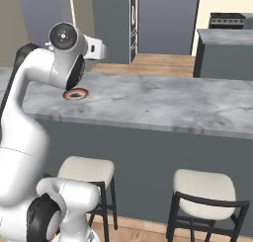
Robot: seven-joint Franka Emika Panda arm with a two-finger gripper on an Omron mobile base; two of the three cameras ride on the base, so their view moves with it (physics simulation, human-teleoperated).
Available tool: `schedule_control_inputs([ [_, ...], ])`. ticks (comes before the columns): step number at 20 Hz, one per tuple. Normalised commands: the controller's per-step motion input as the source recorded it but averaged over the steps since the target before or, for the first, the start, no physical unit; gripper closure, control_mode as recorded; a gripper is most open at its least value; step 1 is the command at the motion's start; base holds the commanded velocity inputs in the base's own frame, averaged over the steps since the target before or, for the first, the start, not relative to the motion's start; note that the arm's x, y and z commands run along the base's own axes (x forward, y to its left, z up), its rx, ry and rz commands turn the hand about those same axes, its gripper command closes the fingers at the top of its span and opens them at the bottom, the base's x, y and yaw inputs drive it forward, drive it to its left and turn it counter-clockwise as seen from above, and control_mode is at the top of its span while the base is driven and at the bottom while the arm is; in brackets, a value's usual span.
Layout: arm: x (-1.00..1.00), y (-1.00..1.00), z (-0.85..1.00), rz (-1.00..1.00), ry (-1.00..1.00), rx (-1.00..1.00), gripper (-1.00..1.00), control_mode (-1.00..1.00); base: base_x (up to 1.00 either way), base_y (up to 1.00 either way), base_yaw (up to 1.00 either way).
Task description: Pick the cup of tea, navigate to the dining table, and place it on the saucer.
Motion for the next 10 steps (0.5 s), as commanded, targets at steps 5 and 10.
schedule_control_inputs([
  [5,0.96,0.0,-0.01,0.66,0.06,-0.06,1.0,-1.0,0.0,0.0,0.0],
  [10,0.47,0.08,0.0,0.65,-0.02,-0.17,1.0,-1.0,0.0,0.0,0.0],
])
